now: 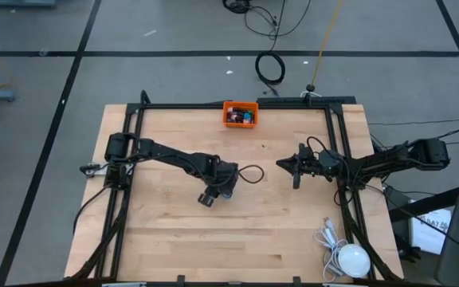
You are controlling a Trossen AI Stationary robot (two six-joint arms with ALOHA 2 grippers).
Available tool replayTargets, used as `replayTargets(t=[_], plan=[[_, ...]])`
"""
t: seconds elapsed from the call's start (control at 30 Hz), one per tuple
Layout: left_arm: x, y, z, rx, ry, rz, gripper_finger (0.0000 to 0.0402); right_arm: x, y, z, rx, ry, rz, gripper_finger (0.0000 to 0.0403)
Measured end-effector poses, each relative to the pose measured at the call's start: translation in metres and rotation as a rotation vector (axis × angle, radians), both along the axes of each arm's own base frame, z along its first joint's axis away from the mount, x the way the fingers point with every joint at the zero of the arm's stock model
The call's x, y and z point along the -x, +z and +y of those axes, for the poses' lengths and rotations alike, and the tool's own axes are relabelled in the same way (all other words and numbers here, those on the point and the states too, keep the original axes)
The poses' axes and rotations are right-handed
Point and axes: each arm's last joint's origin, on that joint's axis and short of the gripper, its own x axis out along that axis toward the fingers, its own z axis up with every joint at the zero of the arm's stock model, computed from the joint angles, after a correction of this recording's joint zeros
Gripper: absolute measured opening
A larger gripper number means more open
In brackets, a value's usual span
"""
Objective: Pick & Place Nail Polish
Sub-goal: Put the light blue nail polish bottle into the basket
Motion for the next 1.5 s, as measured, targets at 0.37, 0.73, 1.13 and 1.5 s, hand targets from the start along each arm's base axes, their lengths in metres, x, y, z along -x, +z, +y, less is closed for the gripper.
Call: replayTargets(t=[0.37, 0.73, 1.13, 1.5], plan=[[-0.002, 0.000, 0.002, 0.016, 0.095, -0.014, 0.0036, 0.000, 0.000, 0.000, 0.000, 0.000, 0.000, 0.0000], [0.001, 0.050, 0.008, 0.188, 0.143, -0.182, 0.0036, 0.000, 0.000, 0.000, -0.001, 0.000, 0.000, 0.0000], [0.015, 0.170, 0.008, 0.860, -0.189, -0.648, 0.0036, 0.000, 0.000, 0.000, -0.001, 0.004, 0.002, 0.0000], [0.018, 0.190, -0.024, 1.059, -0.355, -0.622, 0.0036, 0.000, -0.001, 0.000, 0.001, 0.003, 0.008, 0.0000]])
